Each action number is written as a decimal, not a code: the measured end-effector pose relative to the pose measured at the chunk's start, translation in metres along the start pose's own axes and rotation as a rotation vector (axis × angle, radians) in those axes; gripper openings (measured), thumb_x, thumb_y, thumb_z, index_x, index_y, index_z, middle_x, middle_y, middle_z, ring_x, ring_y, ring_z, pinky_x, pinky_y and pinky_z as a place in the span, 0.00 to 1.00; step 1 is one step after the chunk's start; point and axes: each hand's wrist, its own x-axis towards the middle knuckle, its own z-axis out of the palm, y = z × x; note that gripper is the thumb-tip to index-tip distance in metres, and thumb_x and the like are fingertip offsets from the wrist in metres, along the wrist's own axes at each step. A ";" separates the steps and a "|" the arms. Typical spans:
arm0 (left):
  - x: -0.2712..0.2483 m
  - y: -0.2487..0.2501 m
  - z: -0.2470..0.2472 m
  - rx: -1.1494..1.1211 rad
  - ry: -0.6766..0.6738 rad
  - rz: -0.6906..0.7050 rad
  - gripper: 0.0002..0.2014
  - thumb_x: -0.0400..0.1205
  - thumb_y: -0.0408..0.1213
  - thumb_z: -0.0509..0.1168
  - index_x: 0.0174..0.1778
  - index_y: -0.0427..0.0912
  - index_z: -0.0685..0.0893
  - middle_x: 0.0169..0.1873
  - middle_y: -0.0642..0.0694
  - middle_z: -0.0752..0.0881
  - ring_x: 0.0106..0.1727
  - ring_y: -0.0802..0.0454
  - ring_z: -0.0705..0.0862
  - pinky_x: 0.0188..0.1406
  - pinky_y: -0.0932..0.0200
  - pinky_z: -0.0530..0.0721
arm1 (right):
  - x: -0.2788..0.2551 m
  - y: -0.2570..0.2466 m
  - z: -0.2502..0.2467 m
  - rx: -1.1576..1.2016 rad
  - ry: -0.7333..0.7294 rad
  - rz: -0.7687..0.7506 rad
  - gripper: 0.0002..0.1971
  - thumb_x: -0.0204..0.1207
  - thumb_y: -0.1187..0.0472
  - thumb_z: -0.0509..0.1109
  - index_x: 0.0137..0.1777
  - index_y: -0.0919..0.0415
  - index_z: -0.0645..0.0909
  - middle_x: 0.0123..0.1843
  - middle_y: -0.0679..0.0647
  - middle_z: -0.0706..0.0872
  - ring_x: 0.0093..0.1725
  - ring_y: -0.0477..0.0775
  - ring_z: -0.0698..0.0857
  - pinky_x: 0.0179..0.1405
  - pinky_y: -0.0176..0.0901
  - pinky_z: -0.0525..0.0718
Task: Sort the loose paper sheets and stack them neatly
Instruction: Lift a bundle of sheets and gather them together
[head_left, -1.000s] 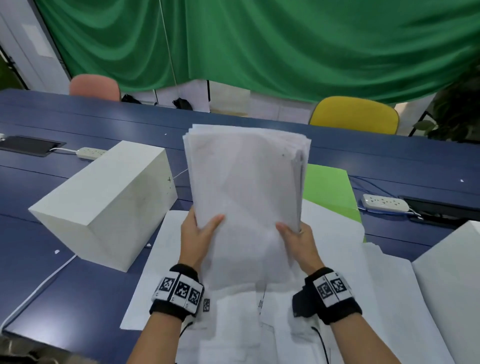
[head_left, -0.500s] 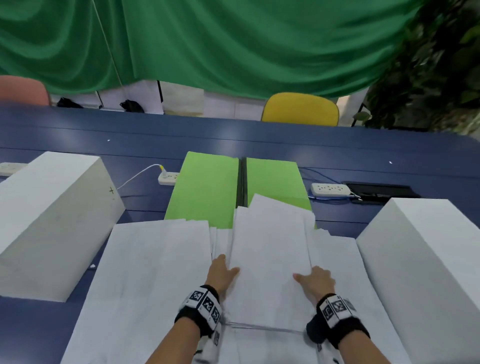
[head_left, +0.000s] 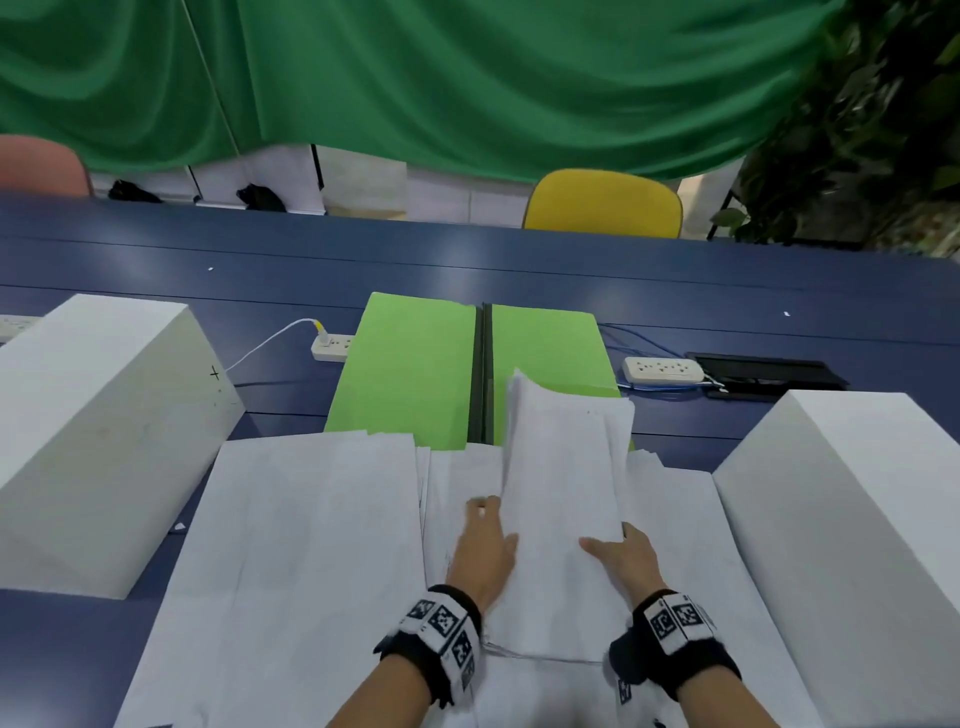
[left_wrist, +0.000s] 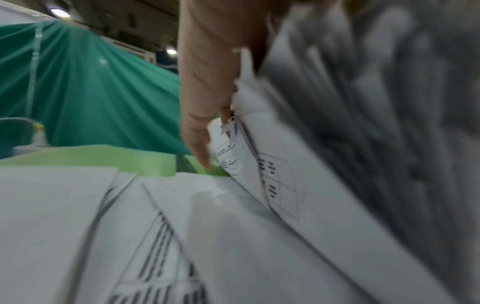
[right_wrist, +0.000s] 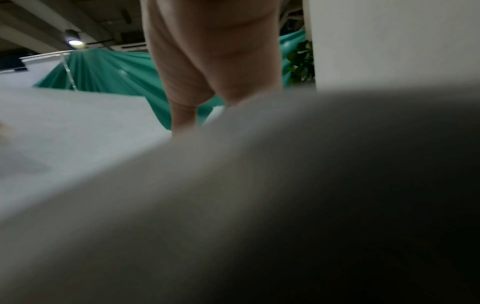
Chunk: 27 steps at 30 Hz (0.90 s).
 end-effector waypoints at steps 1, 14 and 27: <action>-0.002 0.002 0.001 -0.066 -0.038 0.018 0.22 0.84 0.33 0.58 0.74 0.39 0.62 0.69 0.39 0.72 0.64 0.43 0.78 0.64 0.55 0.76 | 0.001 0.001 0.000 0.057 -0.022 0.009 0.23 0.63 0.61 0.81 0.57 0.65 0.80 0.56 0.63 0.87 0.54 0.64 0.85 0.59 0.60 0.83; -0.012 -0.029 -0.055 -0.631 0.129 0.231 0.19 0.77 0.41 0.63 0.62 0.58 0.69 0.53 0.52 0.85 0.46 0.65 0.87 0.46 0.67 0.85 | -0.024 -0.048 -0.004 0.497 -0.270 -0.168 0.23 0.68 0.65 0.76 0.63 0.63 0.79 0.57 0.62 0.88 0.51 0.58 0.89 0.46 0.47 0.86; -0.023 0.012 -0.138 -0.728 0.616 0.493 0.20 0.69 0.36 0.72 0.51 0.58 0.74 0.43 0.65 0.87 0.47 0.73 0.84 0.49 0.76 0.80 | -0.076 -0.145 0.004 0.515 -0.252 -0.636 0.26 0.53 0.53 0.84 0.52 0.58 0.82 0.47 0.50 0.90 0.45 0.46 0.89 0.46 0.40 0.86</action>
